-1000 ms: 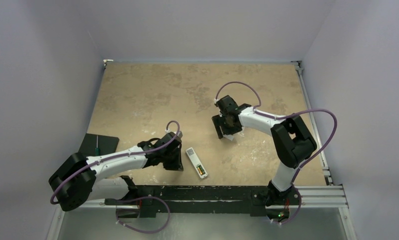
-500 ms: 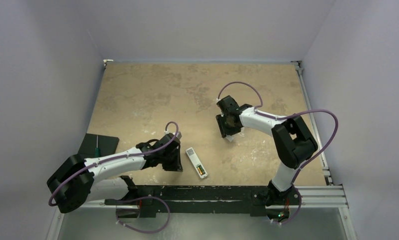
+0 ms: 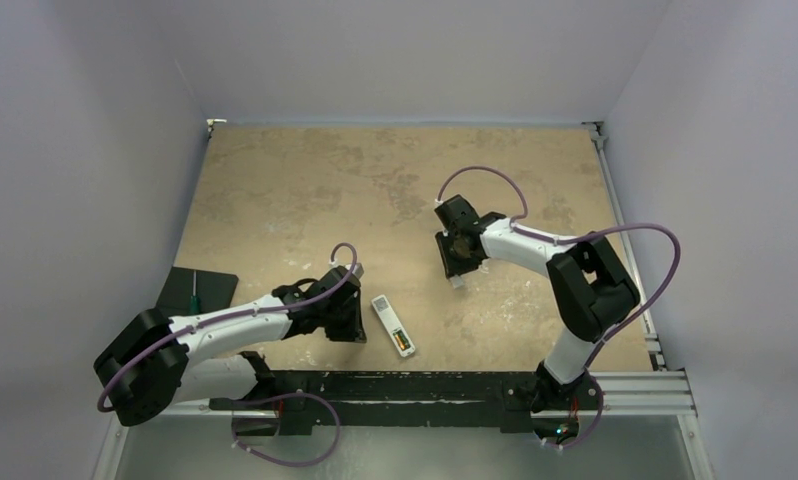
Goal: Load the batteries into the remote control
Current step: Pick up the battery cover at the center of the board, then load the battery cover into the remote control.
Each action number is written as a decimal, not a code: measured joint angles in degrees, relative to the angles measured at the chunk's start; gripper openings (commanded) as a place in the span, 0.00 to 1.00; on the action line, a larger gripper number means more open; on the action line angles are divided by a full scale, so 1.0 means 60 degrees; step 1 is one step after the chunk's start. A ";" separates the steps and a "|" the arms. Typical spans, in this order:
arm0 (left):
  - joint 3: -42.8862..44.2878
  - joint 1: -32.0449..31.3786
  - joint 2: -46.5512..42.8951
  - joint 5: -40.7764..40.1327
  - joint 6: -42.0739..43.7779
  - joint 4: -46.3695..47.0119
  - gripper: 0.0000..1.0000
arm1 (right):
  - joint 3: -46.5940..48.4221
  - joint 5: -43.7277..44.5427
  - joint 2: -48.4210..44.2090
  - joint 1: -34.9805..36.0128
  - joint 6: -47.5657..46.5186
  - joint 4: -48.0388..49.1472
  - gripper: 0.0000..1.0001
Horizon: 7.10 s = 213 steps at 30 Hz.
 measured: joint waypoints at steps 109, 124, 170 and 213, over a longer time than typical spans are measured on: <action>-0.0707 0.2200 0.0452 0.6597 -0.2761 0.6346 0.00 | -0.1107 -0.0991 -0.4295 0.5125 0.0244 0.0543 0.48; -0.0831 0.2200 0.0452 0.6765 -0.3253 0.6881 0.00 | -0.1344 -0.0911 -0.4492 0.5249 0.0226 0.0627 0.47; -0.0867 0.2200 0.0430 0.6699 -0.3060 0.6357 0.35 | -0.1705 -0.0240 -0.5100 0.5625 0.0532 0.0219 0.18; 0.2506 0.2200 -0.1588 0.0710 0.2361 -0.2703 0.39 | -0.0361 0.1239 -0.1453 0.6579 0.4415 -0.0823 0.18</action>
